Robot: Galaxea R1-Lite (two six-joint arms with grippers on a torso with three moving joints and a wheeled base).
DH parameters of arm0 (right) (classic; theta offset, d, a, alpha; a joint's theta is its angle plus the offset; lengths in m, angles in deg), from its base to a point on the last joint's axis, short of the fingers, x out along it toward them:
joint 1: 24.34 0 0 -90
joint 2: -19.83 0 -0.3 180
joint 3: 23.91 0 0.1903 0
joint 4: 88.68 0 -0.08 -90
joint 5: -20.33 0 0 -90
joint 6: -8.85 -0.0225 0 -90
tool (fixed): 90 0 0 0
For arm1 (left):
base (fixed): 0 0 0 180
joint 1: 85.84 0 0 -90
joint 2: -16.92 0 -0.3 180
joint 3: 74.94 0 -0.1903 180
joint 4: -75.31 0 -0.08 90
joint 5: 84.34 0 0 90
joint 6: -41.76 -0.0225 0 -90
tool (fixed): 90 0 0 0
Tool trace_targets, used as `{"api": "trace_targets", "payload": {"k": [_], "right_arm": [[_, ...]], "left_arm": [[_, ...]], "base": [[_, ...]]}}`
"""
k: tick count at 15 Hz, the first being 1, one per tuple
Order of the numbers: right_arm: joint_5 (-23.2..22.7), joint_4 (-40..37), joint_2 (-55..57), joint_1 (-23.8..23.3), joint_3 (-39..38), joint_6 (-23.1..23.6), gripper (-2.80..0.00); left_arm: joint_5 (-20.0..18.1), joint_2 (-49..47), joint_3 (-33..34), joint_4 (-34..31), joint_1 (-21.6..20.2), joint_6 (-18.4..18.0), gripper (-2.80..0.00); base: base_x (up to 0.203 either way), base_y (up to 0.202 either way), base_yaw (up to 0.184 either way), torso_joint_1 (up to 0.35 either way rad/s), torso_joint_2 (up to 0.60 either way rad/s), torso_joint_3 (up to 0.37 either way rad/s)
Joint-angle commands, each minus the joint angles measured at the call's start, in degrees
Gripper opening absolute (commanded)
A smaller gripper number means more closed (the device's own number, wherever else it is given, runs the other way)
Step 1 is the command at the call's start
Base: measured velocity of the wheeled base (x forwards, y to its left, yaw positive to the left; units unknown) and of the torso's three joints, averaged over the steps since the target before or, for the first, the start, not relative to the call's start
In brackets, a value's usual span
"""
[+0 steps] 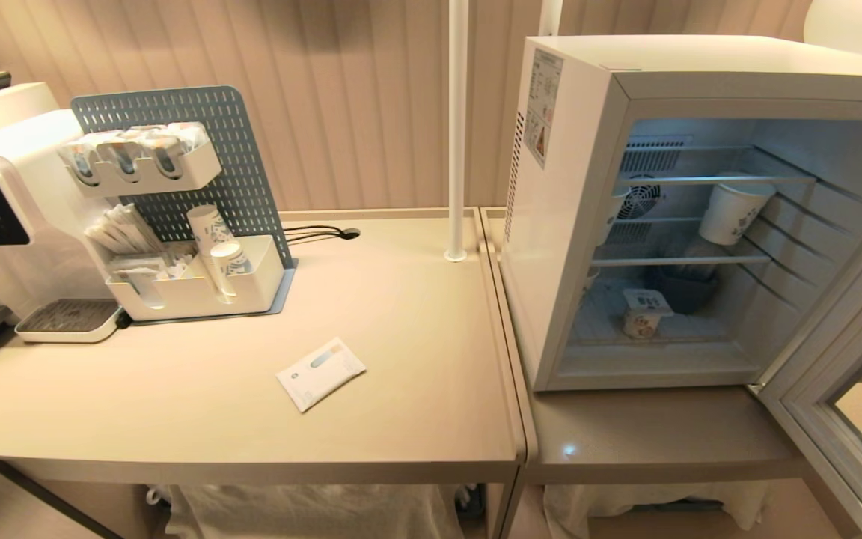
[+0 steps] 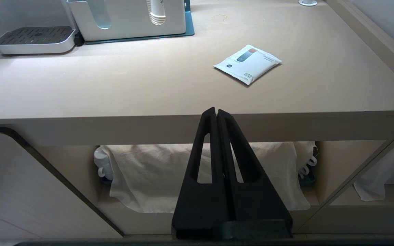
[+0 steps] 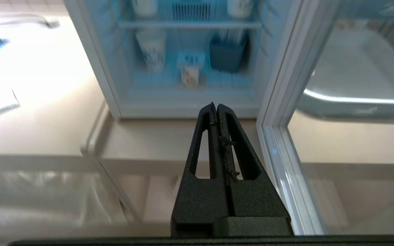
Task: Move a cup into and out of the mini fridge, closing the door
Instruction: Take the yoghurt out of the freezer
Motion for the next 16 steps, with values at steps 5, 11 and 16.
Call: {"api": "trace_targets", "payload": {"k": [5, 11, 16], "right_arm": [[-1.1, 17.7, 32.4, 0.4, -1.9, 3.0, -2.8], [-5.5, 34.3, 57.1, 2.8, -4.8, 2.8, 0.0], [-7.6, 49.9, 71.3, 3.4, -5.4, 2.7, 0.0]], "left_arm": [[0.0, -0.1, 0.0, 0.0, 0.0, 0.0, -2.8], [0.0, -0.1, 0.0, 0.0, 0.0, 0.3, -2.8], [0.0, -0.1, 0.0, 0.0, 0.0, 0.3, -2.8]], "base": [[0.0, 0.0, 0.0, 0.0, 0.0, 0.0], [0.0, 0.0, 0.0, 0.0, 0.0, 0.004], [0.0, 0.0, 0.0, 0.0, 0.0, 0.0]]}}
